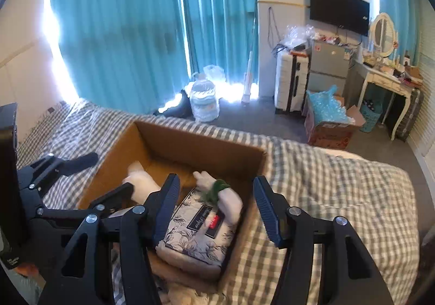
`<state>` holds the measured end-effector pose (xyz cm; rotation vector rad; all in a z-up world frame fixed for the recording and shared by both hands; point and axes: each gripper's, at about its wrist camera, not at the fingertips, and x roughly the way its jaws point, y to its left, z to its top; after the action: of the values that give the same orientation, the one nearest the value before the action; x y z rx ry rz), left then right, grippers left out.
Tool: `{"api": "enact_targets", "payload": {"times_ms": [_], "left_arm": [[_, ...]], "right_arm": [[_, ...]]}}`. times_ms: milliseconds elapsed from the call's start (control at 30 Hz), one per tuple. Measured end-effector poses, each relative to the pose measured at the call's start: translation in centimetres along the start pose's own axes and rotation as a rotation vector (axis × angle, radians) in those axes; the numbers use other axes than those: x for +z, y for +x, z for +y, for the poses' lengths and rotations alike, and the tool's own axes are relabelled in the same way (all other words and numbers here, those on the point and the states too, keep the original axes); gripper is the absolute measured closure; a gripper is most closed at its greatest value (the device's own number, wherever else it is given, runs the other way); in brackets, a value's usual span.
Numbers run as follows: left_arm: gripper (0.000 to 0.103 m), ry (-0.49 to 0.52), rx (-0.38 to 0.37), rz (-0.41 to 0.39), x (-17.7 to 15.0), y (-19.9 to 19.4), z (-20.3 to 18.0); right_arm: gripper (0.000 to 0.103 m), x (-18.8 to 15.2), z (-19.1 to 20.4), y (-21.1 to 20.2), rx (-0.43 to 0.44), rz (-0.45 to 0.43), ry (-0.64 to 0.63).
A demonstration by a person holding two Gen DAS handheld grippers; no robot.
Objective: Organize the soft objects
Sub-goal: 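Lower the rolled sock and gloves into the cardboard box and open both tools, then grasp the light blue packet with the left tool while the right tool grasps the lace-trimmed cloth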
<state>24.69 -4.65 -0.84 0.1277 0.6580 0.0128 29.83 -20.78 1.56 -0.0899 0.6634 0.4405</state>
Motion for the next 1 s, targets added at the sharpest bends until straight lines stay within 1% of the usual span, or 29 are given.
{"api": "enact_targets", "payload": {"times_ms": [33,67,133,200,300,333,433,533,633,700,767,867,933,1000], "left_arm": [[0.027,0.007,0.01,-0.017,0.3,-0.9,0.1],[0.026,0.011,0.014,-0.031,0.4,-1.6,0.2],[0.014,0.016,0.021,-0.069,0.9,-4.0,0.2],[0.008,0.017,0.032,-0.11,1.2,-6.0,0.5],[0.008,0.011,0.034,-0.154,1.7,-8.8,0.9],[0.007,0.006,0.033,-0.161,1.8,-9.6,0.9],[0.006,-0.007,0.019,-0.177,2.1,-11.9,1.0],[0.006,-0.013,0.05,-0.2,1.8,-13.5,0.8],[0.006,-0.039,0.013,-0.17,0.7,-14.0,1.0],[0.006,-0.054,0.012,-0.144,-0.5,-13.6,1.2],[0.006,-0.065,0.01,-0.117,-2.0,-12.9,1.2],[0.006,-0.082,0.008,-0.042,-5.0,-10.7,1.0],[0.006,-0.084,0.023,0.009,-7.1,-8.8,0.9],[0.006,-0.096,0.028,0.052,-8.9,-7.2,0.9]], "right_arm": [[0.03,0.3,-0.2,-1.0,-0.011,-0.009,-0.002],[0.028,0.5,-0.2,-2.2,-0.02,-0.024,-0.003],[0.023,0.8,-0.2,-4.3,-0.028,-0.042,-0.002],[0.019,1.1,-0.1,-6.4,-0.035,-0.048,-0.004],[0.012,1.0,0.6,-9.5,-0.05,-0.071,-0.022],[0.008,0.9,0.8,-10.2,-0.057,-0.079,-0.026],[0.0,0.1,1.6,-12.3,-0.092,-0.092,-0.031],[0.0,-1.4,2.2,-13.4,-0.085,-0.069,-0.03],[0.0,-3.4,2.8,-13.4,-0.08,-0.048,-0.04],[0.0,-5.1,3.1,-12.8,-0.071,-0.021,-0.055],[0.0,-6.8,3.4,-11.3,-0.042,0.022,-0.047],[0.0,-9.4,3.8,-8.7,-0.013,0.085,-0.061],[0.0,-10.5,4.0,-7.0,-0.006,0.108,-0.064],[0.0,-11.6,4.1,-5.0,0.005,0.151,-0.06]]}}
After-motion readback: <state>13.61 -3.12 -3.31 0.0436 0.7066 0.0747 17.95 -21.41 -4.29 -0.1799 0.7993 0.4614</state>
